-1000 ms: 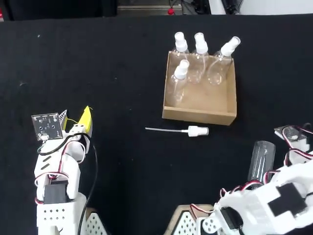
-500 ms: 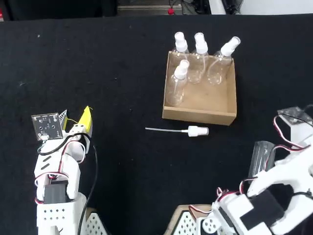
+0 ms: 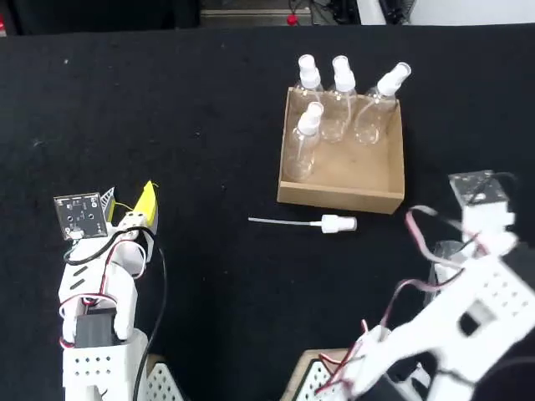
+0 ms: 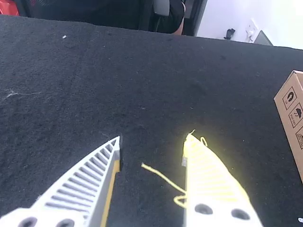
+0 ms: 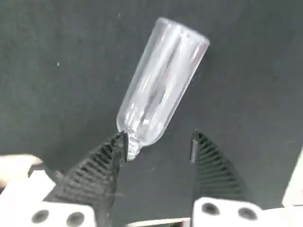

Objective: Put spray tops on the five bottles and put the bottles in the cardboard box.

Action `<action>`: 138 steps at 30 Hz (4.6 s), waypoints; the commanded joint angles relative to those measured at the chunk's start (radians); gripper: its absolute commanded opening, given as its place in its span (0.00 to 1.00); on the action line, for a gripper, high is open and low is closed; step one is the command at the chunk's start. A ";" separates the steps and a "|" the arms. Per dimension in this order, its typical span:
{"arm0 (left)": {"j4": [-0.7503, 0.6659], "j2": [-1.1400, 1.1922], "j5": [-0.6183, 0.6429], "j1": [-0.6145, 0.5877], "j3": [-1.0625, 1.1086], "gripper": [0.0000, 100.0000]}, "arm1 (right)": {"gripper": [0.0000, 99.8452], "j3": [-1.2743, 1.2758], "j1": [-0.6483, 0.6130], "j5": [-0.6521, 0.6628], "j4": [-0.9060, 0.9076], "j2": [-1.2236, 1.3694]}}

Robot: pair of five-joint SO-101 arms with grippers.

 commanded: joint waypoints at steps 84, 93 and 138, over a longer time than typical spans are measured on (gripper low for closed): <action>-0.018 0.002 0.008 0.012 0.022 0.21 | 0.40 -0.473 0.192 1.073 -0.083 0.625; -0.018 0.002 0.008 0.012 0.022 0.21 | 0.39 -0.414 0.302 1.419 -0.083 0.625; -0.018 0.002 0.008 0.012 0.022 0.21 | 0.39 -0.087 0.362 1.599 -0.325 0.625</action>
